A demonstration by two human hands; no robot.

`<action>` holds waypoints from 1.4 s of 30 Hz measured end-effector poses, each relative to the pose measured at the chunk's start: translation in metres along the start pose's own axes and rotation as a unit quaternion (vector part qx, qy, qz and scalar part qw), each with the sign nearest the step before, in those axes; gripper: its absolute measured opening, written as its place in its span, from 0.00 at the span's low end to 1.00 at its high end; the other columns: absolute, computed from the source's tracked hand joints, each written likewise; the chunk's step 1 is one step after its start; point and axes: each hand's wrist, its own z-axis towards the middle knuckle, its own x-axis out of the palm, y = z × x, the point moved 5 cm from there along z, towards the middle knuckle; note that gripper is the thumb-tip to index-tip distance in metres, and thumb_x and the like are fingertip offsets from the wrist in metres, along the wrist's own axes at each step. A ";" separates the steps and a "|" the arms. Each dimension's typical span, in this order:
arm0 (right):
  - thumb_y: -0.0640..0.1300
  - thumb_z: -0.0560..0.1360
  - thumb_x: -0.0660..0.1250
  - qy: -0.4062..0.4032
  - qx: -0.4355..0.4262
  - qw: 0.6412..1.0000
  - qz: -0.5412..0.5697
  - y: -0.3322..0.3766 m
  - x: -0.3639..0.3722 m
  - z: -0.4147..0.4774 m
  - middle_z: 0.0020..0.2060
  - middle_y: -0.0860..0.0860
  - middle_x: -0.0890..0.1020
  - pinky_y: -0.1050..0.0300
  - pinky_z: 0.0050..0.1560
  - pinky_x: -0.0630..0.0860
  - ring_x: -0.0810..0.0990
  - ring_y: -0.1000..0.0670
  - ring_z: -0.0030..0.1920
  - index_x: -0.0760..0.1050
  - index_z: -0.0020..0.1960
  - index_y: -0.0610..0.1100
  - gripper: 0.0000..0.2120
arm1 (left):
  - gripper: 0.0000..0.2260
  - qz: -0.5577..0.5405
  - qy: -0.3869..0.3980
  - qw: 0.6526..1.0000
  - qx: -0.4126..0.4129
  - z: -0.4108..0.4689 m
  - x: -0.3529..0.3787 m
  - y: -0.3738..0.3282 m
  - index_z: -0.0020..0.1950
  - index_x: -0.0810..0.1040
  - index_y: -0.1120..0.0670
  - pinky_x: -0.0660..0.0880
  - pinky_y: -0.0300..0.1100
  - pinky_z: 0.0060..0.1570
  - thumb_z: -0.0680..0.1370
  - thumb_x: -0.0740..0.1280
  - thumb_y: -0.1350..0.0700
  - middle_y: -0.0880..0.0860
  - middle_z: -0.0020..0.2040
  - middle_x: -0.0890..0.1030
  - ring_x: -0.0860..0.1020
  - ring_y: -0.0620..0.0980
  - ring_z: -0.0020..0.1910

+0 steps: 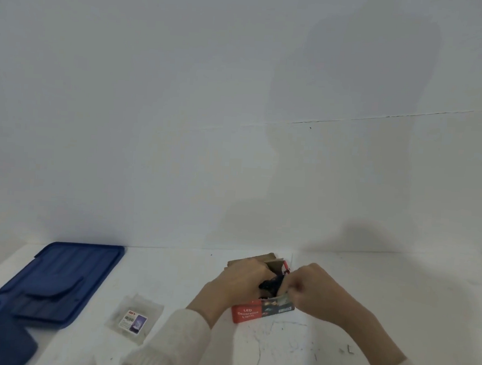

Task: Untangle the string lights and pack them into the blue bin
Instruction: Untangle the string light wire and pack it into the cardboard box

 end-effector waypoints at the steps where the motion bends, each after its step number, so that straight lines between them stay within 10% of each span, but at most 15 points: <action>1: 0.35 0.68 0.57 -0.006 0.005 1.000 -0.029 0.001 -0.002 -0.001 0.29 0.45 0.79 0.64 0.29 0.63 0.64 0.52 0.25 0.82 0.39 0.42 0.14 | 0.05 0.015 0.018 1.000 0.007 0.003 0.003 -0.004 0.43 0.78 0.59 0.72 0.46 0.38 0.74 0.62 0.62 0.56 0.45 0.81 0.77 0.56 0.43; 9: 0.34 0.71 0.58 -0.008 -0.012 1.000 -0.003 0.018 0.001 0.007 0.36 0.51 0.77 0.68 0.31 0.65 0.72 0.54 0.34 0.73 0.44 0.45 0.09 | 0.07 -0.161 0.233 0.957 -0.066 0.005 0.016 -0.023 0.37 0.69 0.57 0.65 0.39 0.35 0.74 0.59 0.63 0.51 0.33 0.69 0.68 0.50 0.34; 20: 0.33 0.74 0.58 0.090 0.049 0.987 -0.121 0.008 0.015 0.026 0.47 0.40 0.81 0.63 0.31 0.67 0.72 0.46 0.38 0.77 0.51 0.35 0.10 | 0.10 -0.269 -0.043 0.958 -0.094 -0.030 -0.035 0.010 0.51 0.84 0.51 0.77 0.39 0.46 0.70 0.75 0.55 0.47 0.45 0.82 0.79 0.46 0.44; 29: 0.31 0.74 0.57 0.095 0.048 0.985 -0.134 0.013 0.027 0.032 0.48 0.38 0.81 0.64 0.33 0.66 0.72 0.47 0.39 0.78 0.50 0.34 0.11 | 0.10 -0.062 0.066 0.995 -0.047 -0.043 -0.018 -0.008 0.51 0.82 0.55 0.75 0.44 0.43 0.71 0.69 0.63 0.55 0.47 0.82 0.79 0.52 0.44; 35: 0.32 0.75 0.56 0.124 0.062 0.972 -0.187 0.017 0.024 0.023 0.28 0.50 0.65 0.68 0.28 0.60 0.64 0.53 0.28 0.76 0.43 0.37 0.10 | 0.12 -0.173 0.078 0.982 -0.018 -0.046 -0.004 -0.033 0.52 0.77 0.59 0.74 0.47 0.43 0.77 0.63 0.50 0.56 0.47 0.80 0.77 0.53 0.43; 42: 0.30 0.74 0.57 0.173 0.075 0.971 -0.147 0.017 0.005 0.006 0.53 0.42 0.81 0.69 0.30 0.66 0.74 0.49 0.39 0.79 0.57 0.38 0.17 | 0.24 -0.069 0.206 0.971 -0.099 -0.046 0.013 -0.042 0.63 0.71 0.55 0.70 0.46 0.54 0.79 0.52 0.39 0.57 0.57 0.77 0.75 0.56 0.56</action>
